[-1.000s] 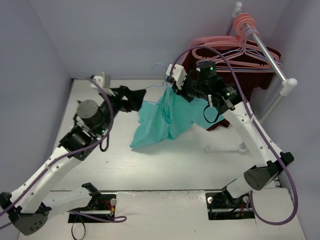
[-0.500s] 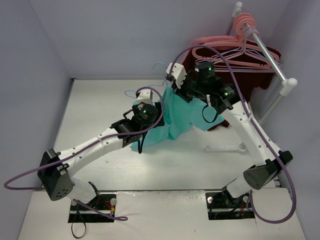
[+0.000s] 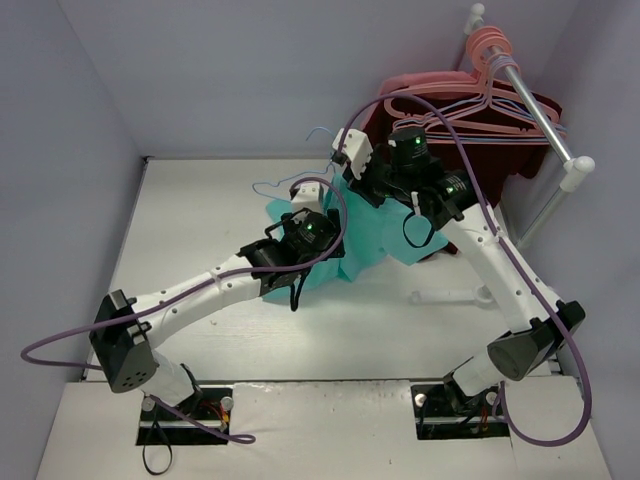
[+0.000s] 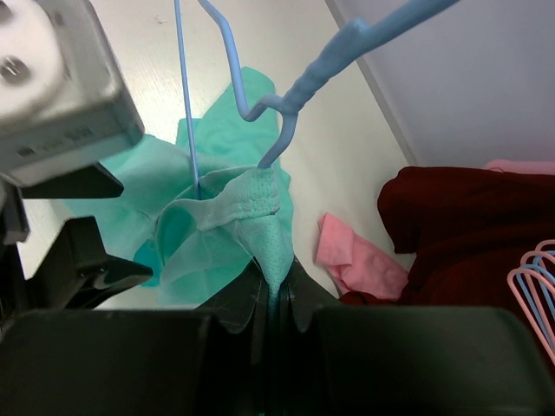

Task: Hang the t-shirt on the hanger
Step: Place the T-shirt at the clothesline.

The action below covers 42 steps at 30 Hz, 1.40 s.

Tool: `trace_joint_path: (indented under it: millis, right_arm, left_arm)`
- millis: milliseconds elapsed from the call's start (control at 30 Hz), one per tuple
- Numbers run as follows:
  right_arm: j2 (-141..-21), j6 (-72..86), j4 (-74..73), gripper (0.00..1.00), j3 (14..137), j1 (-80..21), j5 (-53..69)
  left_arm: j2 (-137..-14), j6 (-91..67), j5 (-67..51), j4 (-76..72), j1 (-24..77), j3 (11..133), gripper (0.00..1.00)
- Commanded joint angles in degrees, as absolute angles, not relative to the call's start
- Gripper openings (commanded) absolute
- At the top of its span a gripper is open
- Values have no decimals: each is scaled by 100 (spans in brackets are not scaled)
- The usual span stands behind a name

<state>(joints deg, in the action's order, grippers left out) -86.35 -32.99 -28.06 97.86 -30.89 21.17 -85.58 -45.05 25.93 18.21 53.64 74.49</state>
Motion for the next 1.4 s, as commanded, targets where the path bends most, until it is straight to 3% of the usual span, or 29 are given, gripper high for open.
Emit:
trace_joint_path:
  millis: [0, 700, 967, 1100, 1200, 1367]
  right_arm:
    - [-8314, -3261, -2312, 0, 9826, -3111, 2091]
    - [-8022, -3106, -2174, 0, 9419, -3111, 2212]
    - [-7875, -3094, -2145, 0, 9320, -3117, 2034]
    - [-7711, -3116, -2136, 0, 9123, -3090, 1860]
    - [-7609, -3085, -2129, 0, 8973, -3078, 1879]
    - [-7474, -3042, -2102, 0, 8853, -3076, 1856]
  left_arm:
    - [-8688, -4622, 2767, 1984, 5379, 7716, 61]
    - [-9154, -4912, 3083, 2018, 5379, 7793, 59]
    - [-9159, -5045, 3271, 2302, 5379, 7717, 42]
    - [-8747, -4746, 3629, 2593, 5260, 7615, 38]
    - [-8349, -4511, 3538, 2612, 4853, 7373, 37]
    - [-7693, -4055, 2750, 2134, 3866, 6815, 26]
